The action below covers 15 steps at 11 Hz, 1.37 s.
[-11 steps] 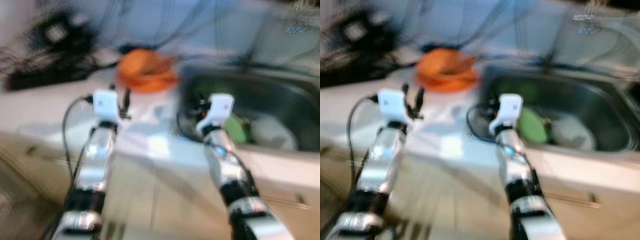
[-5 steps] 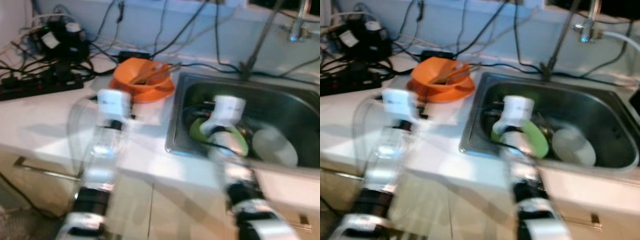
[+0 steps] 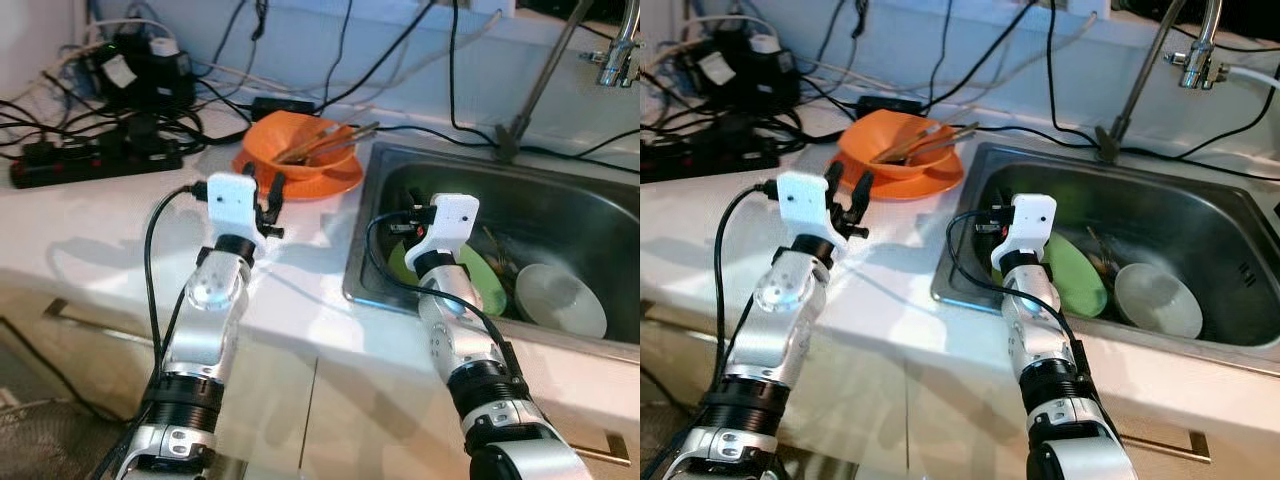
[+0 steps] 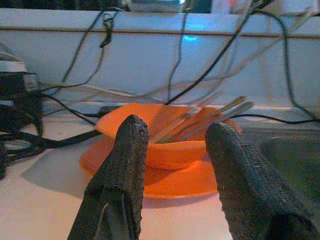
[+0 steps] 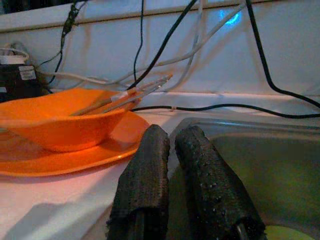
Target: Kitchen organization
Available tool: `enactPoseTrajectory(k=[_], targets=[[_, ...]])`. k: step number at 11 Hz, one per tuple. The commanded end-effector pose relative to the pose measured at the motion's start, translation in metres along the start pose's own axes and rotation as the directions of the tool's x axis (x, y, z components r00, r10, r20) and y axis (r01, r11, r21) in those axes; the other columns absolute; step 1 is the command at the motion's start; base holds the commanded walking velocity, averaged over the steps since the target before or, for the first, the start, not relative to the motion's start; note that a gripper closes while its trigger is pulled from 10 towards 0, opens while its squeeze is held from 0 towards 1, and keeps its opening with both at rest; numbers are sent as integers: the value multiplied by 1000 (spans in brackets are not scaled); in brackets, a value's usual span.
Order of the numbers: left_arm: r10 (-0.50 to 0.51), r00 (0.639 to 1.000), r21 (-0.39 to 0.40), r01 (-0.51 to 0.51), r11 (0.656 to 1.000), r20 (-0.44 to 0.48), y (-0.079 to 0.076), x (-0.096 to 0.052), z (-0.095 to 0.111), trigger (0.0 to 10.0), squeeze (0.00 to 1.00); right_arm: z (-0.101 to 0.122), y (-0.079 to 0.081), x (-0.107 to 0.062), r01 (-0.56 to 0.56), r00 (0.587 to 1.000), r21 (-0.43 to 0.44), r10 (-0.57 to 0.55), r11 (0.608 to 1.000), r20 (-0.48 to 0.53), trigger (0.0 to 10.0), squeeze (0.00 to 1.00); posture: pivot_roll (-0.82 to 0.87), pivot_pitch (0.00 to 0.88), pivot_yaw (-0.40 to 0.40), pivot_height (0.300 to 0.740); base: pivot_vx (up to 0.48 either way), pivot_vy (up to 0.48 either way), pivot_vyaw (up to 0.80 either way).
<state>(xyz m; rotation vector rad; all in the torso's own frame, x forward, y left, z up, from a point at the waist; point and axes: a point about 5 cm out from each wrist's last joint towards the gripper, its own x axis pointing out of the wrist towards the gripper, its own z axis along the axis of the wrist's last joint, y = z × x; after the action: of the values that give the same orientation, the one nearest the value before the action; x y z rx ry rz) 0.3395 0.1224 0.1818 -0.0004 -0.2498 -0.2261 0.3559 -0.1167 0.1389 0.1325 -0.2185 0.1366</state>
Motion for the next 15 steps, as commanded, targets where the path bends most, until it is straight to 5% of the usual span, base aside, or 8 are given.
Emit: enactPoseTrajectory(k=[1,6,8,15], targets=[[-48,999,-32,48,998,-3,-4,5,8,10000,0,2,-5,1,13,1000,-5,-13,1000,-1,10000,0,234,13,-53,740,0,0,0],[-126,955,-107,100,989,-269,19,22,17,10000,0,-1,2,-2,9,1000,1,-9,1000,-2,10000,0,241,8,-26,740,0,0,0],[-106,915,-50,94,994,-388,31,29,6,10000,0,1,-1,-4,30,999,-2,-30,1000,11,10000,0,224,13,-2,740,0,0,0],[-118,881,-62,101,993,-458,31,62,0,10000,0,0,-15,-29,108,994,-26,-108,994,19,10000,0,126,94,59,740,0,0,0]])
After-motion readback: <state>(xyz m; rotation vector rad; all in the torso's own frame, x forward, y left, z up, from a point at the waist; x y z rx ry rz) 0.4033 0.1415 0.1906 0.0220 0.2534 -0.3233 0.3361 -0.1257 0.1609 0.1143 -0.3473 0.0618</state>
